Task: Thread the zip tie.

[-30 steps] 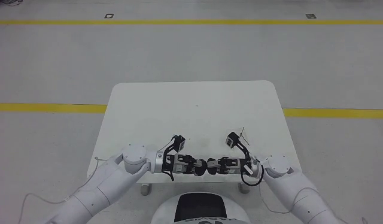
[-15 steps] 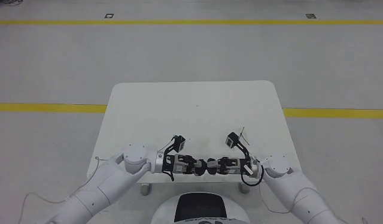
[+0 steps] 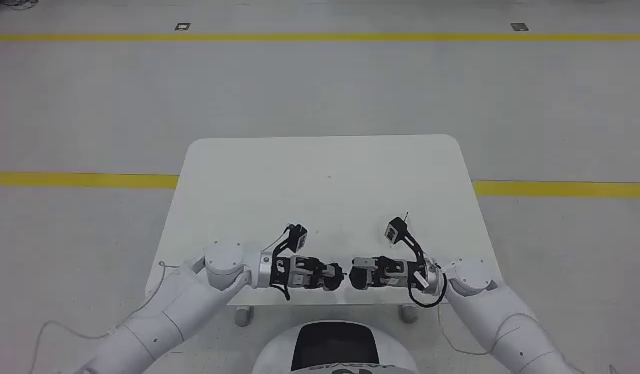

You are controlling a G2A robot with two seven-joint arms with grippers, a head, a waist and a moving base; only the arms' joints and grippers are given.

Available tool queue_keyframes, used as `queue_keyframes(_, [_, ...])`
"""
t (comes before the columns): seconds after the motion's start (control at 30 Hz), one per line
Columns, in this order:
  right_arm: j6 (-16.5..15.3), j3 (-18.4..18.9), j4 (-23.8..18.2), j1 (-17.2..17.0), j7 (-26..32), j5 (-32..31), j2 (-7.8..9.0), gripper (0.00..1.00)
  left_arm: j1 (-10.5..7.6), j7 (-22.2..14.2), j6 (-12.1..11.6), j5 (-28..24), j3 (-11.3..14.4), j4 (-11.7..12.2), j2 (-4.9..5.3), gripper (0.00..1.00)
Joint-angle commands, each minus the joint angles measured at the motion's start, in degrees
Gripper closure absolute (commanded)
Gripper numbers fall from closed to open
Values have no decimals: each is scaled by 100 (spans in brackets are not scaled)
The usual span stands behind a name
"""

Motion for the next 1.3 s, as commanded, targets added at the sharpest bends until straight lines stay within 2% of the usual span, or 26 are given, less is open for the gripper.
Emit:
queue_keyframes(0.0, [2,50,-24,-36,27,-10,19,0,27,14,-71,36,-24,-33,14,100])
queue_keyframes(0.07, [2,50,-24,-36,27,-10,19,0,59,67,-240,76,-67,-82,28,100])
queue_keyframes(0.37, [2,50,-24,-36,27,-10,19,0,64,89,-241,91,-60,-89,26,100])
queue_keyframes(0.47, [2,50,-24,-36,27,-10,19,0,117,259,-585,246,-100,-218,37,100])
queue_keyframes(0.5, [2,50,-24,-36,27,-10,19,0,144,310,-790,274,-191,-261,61,100])
queue_keyframes(0.57, [2,50,-24,-36,27,-10,19,0,221,421,-1047,442,-333,-334,113,100])
queue_keyframes(0.77, [2,50,-24,-36,27,-10,19,0,643,856,-1557,850,-807,-704,292,100])
queue_keyframes(0.87, [2,50,-24,-36,27,-10,19,0,831,926,-1646,850,-987,-830,358,100])
queue_keyframes(1.03, [0,71,-51,-25,-60,-42,21,0,945,829,-1621,843,-1120,-959,412,100])
queue_keyframes(1.13, [37,313,-313,-10,-246,-504,104,0,945,829,-1621,843,-1120,-959,412,100])
queue_keyframes(1.27, [341,715,-840,-69,-551,-1372,253,0,945,829,-1621,843,-1120,-959,412,100])
